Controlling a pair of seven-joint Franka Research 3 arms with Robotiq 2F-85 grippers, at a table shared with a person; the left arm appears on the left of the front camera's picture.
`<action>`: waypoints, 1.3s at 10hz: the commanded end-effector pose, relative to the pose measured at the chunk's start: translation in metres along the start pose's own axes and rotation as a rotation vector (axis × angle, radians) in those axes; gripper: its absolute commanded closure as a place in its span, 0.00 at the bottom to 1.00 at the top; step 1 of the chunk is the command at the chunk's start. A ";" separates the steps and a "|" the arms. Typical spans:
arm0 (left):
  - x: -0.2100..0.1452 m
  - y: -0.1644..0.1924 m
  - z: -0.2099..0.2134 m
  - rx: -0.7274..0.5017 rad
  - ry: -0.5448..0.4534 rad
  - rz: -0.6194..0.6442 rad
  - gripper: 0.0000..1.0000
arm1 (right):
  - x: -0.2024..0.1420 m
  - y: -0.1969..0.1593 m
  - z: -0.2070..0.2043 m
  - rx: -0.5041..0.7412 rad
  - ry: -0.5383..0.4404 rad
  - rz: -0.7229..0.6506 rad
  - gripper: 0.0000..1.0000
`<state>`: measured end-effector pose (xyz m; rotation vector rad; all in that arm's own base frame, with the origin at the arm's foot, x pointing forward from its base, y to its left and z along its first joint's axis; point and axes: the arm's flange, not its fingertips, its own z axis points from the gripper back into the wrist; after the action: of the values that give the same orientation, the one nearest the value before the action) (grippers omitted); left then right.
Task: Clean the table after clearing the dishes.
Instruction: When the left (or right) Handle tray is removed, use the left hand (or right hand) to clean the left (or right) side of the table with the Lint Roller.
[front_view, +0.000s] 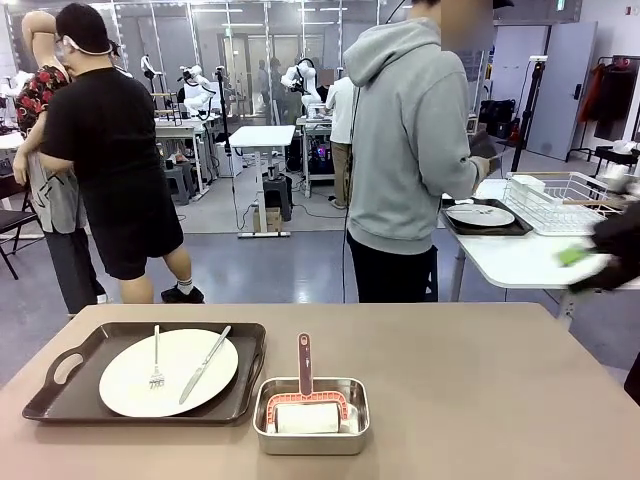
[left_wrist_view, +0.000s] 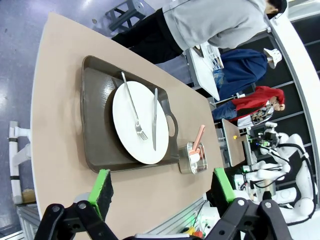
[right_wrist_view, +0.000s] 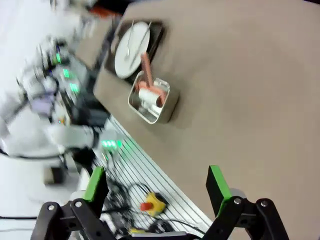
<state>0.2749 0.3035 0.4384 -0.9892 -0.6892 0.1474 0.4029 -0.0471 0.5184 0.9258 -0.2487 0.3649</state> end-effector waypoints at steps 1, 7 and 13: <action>0.000 -0.001 0.002 -0.003 0.001 -0.002 0.00 | 0.050 0.022 -0.064 -0.117 0.240 0.180 0.00; 0.000 -0.001 0.002 -0.003 0.001 -0.002 0.00 | 0.138 0.112 -0.278 -0.216 0.808 0.733 0.00; 0.000 -0.001 0.002 -0.003 0.001 -0.002 0.00 | 0.133 0.116 -0.312 -0.206 0.839 0.764 0.00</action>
<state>0.2751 0.3033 0.4383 -0.9901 -0.6889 0.1466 0.4978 0.2966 0.4677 0.3687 0.1463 1.3671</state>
